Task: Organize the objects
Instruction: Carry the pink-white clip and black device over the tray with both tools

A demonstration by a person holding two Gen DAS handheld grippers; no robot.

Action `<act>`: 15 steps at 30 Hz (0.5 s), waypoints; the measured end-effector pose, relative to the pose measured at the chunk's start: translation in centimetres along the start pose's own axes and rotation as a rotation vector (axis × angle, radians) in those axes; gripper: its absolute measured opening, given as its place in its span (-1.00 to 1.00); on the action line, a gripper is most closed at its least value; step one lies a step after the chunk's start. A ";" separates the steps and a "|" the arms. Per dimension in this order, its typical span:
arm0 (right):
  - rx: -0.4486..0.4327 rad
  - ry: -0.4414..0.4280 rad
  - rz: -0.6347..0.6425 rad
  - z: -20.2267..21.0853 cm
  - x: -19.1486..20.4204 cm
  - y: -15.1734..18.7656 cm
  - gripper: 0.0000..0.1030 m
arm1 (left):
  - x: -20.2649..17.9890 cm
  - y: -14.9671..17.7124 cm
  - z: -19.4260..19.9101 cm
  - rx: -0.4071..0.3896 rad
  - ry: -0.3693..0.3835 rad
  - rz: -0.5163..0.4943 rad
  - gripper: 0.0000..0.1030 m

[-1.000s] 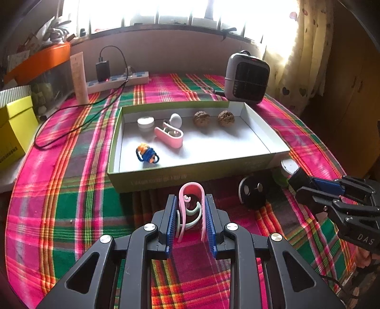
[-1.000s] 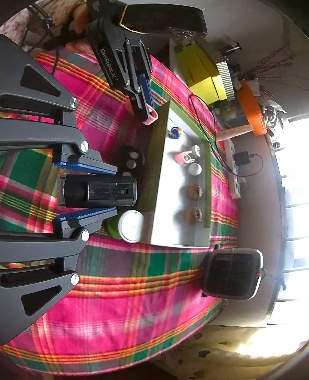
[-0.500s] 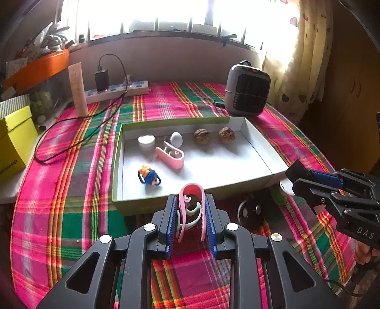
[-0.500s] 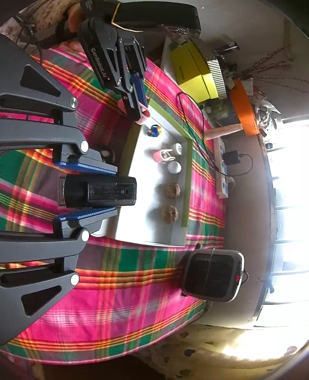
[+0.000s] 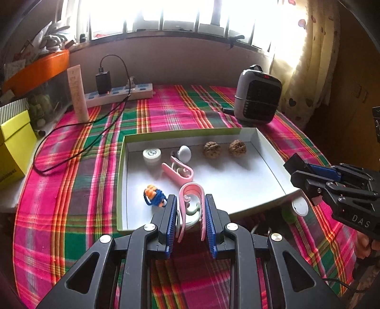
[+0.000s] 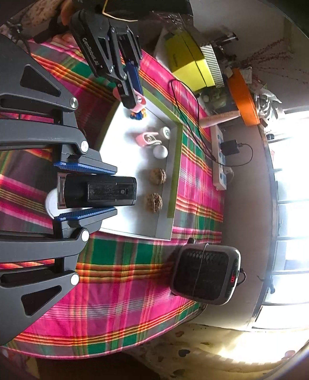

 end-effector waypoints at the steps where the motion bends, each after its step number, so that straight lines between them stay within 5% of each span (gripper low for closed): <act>1: 0.003 0.005 -0.001 -0.3 -0.2 -0.2 -0.45 | 0.1 -0.1 -0.1 0.000 -0.002 0.000 -0.59; 15: 0.054 0.065 -0.027 -4.2 -2.4 -1.7 -0.44 | 0.6 -0.4 -2.4 0.031 -0.014 0.015 -0.59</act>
Point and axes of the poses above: each gripper's, at about its wrist camera, not at the fingertips, and z roughly against the way its jaws point, x to its left, y to its underside, the point moved 10 cm from there along -z, roughly the way its jaws point, and after that the axes turned 2 degrees about -x, right-handed, at the moved point
